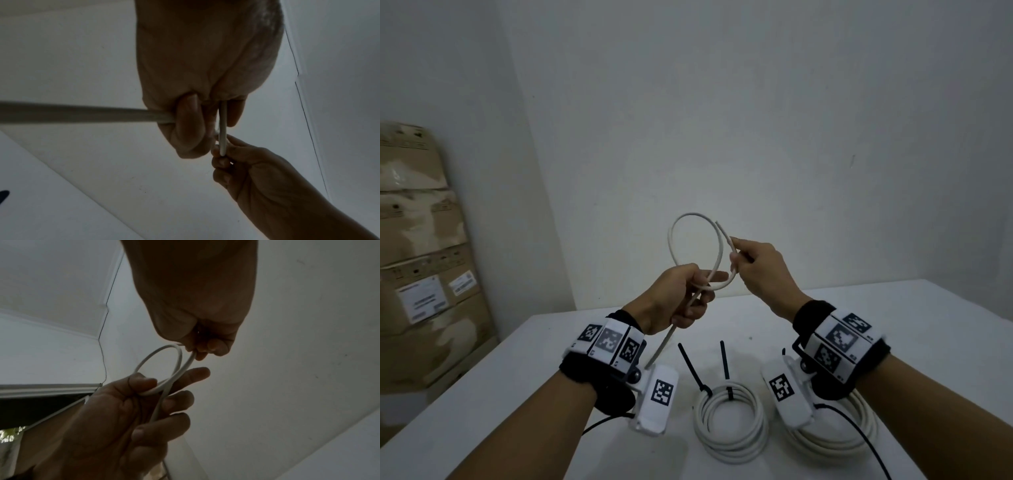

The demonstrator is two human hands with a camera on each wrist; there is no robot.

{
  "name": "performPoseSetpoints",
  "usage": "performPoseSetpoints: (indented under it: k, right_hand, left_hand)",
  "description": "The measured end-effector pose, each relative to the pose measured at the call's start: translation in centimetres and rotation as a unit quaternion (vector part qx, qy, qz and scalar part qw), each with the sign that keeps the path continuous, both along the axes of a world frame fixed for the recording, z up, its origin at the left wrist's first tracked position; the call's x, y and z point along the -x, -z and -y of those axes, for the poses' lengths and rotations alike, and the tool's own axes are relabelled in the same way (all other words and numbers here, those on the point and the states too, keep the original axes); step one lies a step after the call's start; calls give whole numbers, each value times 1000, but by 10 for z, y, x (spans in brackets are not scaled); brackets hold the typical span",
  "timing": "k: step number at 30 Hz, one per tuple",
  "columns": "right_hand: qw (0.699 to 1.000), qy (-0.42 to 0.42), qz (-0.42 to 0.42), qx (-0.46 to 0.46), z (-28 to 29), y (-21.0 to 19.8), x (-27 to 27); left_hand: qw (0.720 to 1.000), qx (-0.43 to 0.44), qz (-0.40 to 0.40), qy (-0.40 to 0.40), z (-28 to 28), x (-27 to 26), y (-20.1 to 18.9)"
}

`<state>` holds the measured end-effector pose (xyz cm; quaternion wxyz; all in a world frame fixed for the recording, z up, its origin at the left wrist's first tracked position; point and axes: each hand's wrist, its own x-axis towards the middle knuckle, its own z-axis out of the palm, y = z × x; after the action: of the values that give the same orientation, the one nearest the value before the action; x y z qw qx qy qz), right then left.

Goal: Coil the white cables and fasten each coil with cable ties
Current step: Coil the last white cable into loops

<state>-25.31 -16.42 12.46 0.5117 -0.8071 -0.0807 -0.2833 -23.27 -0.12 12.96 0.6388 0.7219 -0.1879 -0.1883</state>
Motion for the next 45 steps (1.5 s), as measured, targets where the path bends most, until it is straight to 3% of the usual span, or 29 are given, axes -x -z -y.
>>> performPoseSetpoints:
  k: [11,19,22,26,29,31,33,38,42,45]
  right_hand:
    - [982,-96,36,-158,-8,-11,2]
    - [970,-146,26,-190,-11,-11,4]
    - [974,-101,36,-198,-14,-10,0]
    - [975,-88,13,-204,-17,-13,-5]
    - [980,-109,-11,-165,-19,-15,-6]
    - [986,-126,-25,-110,-22,-17,-7]
    - [992,-120,-25,-29,-24,-19,-9]
    - [984,-88,-9,154,-34,-26,-12]
    - [979,-94,-7,183,-46,-26,-16]
    - [981,-96,0,169,-49,-24,-19]
  left_hand:
    - [994,-3,-67,82,2,5,-4]
    - [988,-44,-77,123,1,11,-2]
    - [994,-33,-37,93,2,13,-2]
    - [997,67,-24,-2,-10,7,-7]
    - [984,106,59,-133,-22,-1,-24]
    - [968,19,188,-168,-26,-2,-38]
    - [953,-77,258,-141,-29,0,-49]
    - [970,-120,191,-94,-42,7,-68]
    - [957,-214,186,-58,-51,4,-59]
    - [962,-184,191,-66,-57,0,-47]
